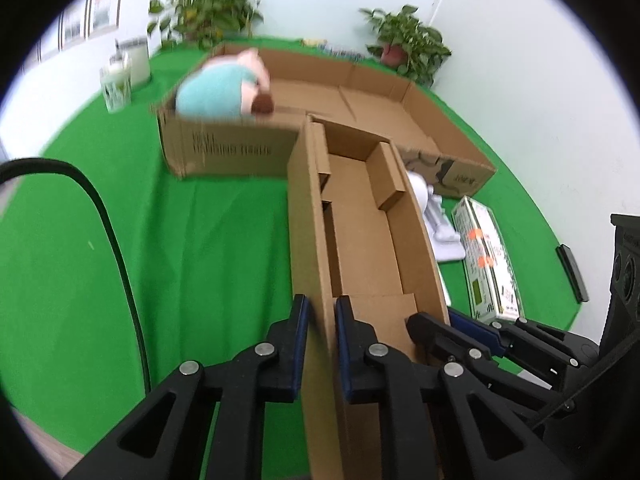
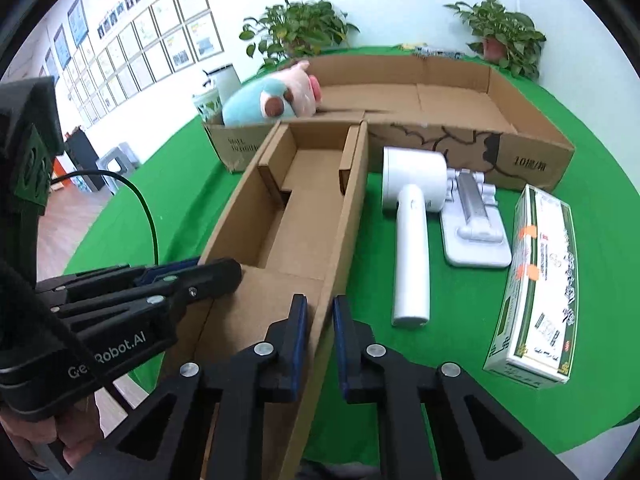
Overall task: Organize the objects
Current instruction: 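Carry the open long box with both tools over the large cardboard box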
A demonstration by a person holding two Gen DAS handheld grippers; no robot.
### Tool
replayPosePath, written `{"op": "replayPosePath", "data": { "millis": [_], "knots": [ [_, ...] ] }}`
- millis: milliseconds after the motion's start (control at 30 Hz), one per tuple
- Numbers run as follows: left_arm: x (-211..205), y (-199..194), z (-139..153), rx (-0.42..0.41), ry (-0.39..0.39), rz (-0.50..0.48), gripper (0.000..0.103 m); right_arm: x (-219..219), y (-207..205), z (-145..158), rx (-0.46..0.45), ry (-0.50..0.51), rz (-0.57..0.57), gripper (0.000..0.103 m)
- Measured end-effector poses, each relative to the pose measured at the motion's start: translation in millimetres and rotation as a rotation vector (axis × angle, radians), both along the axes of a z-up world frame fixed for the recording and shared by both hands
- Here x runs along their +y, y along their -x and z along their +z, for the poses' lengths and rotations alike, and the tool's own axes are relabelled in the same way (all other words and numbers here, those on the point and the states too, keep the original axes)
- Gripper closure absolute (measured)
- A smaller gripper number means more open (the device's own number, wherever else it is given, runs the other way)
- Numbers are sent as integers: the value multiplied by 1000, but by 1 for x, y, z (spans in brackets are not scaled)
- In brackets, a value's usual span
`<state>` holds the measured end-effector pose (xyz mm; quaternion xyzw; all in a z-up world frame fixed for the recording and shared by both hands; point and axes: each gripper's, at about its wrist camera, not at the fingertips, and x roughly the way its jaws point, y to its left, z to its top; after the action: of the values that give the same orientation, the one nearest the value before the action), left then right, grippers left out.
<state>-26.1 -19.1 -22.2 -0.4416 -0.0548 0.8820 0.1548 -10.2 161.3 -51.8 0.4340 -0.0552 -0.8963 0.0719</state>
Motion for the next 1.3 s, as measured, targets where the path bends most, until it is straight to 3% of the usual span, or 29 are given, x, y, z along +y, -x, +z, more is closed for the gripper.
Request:
{"op": "replayPosePath", "data": {
  "millis": [67,300,567,800,1067,1300],
  "knots": [
    [4,-4,11,48,33,4,91,1,-2,7,22,19,4,92],
    [11,-6,48,160,17,9,91,10,-11,43,142,48,-32,94],
    [20,18,88,271,-11,-6,91,27,8,91,263,74,-65,95],
    [26,44,119,349,-25,-11,91,33,29,136,362,37,-67,95],
    [39,83,140,396,24,-5,91,44,71,162,370,54,-58,95],
    [46,149,154,361,39,10,91,63,150,176,330,75,-53,95]
  ]
}}
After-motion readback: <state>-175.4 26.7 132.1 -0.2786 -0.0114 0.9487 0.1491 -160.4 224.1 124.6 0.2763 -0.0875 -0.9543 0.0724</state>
